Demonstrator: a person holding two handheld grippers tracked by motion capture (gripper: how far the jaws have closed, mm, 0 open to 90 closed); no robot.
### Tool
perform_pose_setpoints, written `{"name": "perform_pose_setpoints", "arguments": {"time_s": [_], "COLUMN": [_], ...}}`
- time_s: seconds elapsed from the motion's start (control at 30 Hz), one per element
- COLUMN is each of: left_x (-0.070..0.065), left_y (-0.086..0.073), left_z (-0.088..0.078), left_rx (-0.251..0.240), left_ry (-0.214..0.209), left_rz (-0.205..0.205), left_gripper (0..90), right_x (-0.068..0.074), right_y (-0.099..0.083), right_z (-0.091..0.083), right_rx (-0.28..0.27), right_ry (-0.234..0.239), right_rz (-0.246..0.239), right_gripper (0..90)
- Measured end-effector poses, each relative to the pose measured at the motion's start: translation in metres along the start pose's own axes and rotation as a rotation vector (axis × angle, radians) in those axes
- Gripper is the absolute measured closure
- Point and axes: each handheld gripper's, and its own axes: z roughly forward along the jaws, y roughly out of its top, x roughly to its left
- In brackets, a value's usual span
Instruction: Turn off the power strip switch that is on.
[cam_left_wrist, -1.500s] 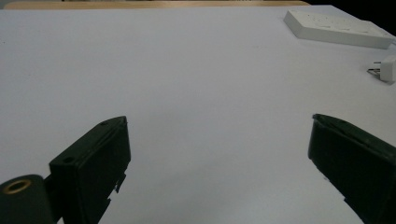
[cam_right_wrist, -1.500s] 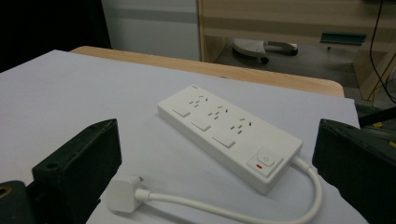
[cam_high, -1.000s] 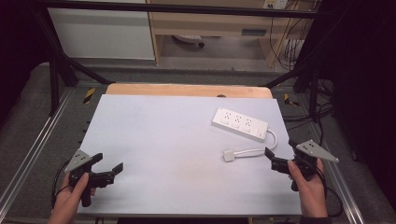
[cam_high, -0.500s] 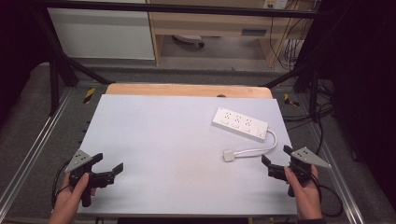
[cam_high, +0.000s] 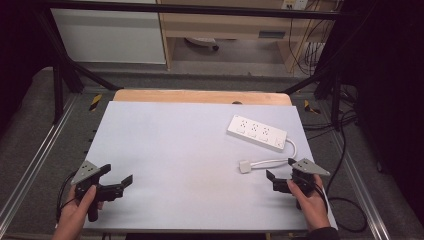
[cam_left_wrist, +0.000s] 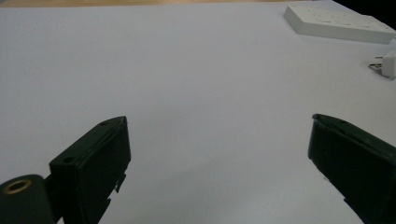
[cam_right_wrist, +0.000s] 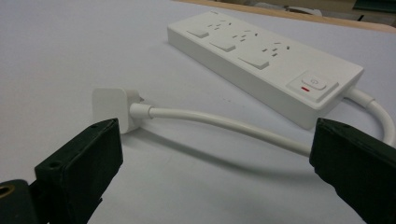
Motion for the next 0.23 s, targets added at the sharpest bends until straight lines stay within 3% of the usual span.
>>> {"name": "perform_pose_setpoints", "arguments": {"time_s": [0.23], "left_x": [0.0], "left_y": [0.0], "left_z": [0.001], "left_rx": [0.002], "left_ry": [0.0], "left_rz": [0.007], "left_gripper": [5.5], "right_x": [0.004], "right_y": [0.0], "right_z": [0.022], "right_rx": [0.07], "right_ry": [0.004], "right_rz": [-0.036], "right_gripper": [3.2]}}
